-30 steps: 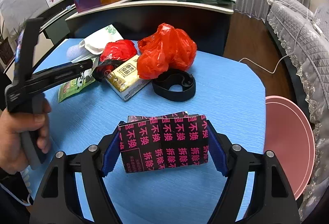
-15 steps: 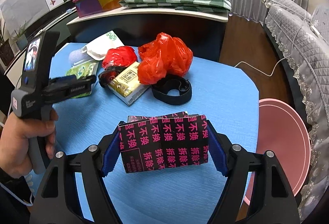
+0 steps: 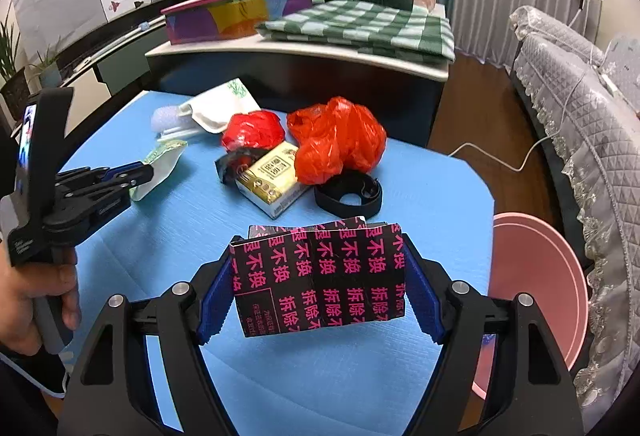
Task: Collect trash
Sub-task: 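Grasp the green panda snack packet with the left tool, then carry the packet in the left tool while the right tool carries the card to the bin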
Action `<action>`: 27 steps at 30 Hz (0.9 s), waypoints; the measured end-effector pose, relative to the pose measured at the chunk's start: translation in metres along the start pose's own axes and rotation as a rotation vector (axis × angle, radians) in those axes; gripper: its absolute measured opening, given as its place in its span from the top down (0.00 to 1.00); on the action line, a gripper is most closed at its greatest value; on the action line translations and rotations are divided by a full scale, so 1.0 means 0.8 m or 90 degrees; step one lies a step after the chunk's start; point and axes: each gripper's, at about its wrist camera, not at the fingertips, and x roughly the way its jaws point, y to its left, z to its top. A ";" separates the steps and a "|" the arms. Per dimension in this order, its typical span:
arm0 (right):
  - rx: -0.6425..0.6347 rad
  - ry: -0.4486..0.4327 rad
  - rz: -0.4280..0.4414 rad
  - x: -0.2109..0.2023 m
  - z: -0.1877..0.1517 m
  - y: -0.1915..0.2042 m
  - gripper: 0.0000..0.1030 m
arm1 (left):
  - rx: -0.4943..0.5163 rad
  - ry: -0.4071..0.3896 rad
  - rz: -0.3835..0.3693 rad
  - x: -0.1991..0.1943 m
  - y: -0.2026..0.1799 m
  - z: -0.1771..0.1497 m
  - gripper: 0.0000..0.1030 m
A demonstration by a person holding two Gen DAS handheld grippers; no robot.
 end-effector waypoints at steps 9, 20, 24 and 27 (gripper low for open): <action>0.001 -0.034 -0.018 -0.037 0.000 0.003 0.28 | 0.035 -0.081 -0.016 -0.067 0.000 -0.002 0.98; 0.043 -0.074 -0.048 -0.079 -0.001 -0.021 0.28 | -0.014 -0.142 -0.130 -0.115 0.009 0.002 1.00; 0.052 -0.084 -0.060 -0.089 -0.003 -0.031 0.28 | -0.012 -0.145 -0.136 -0.118 0.004 0.000 1.00; 0.057 -0.091 -0.068 -0.093 -0.002 -0.036 0.28 | -0.012 -0.149 -0.142 -0.120 0.001 0.000 1.00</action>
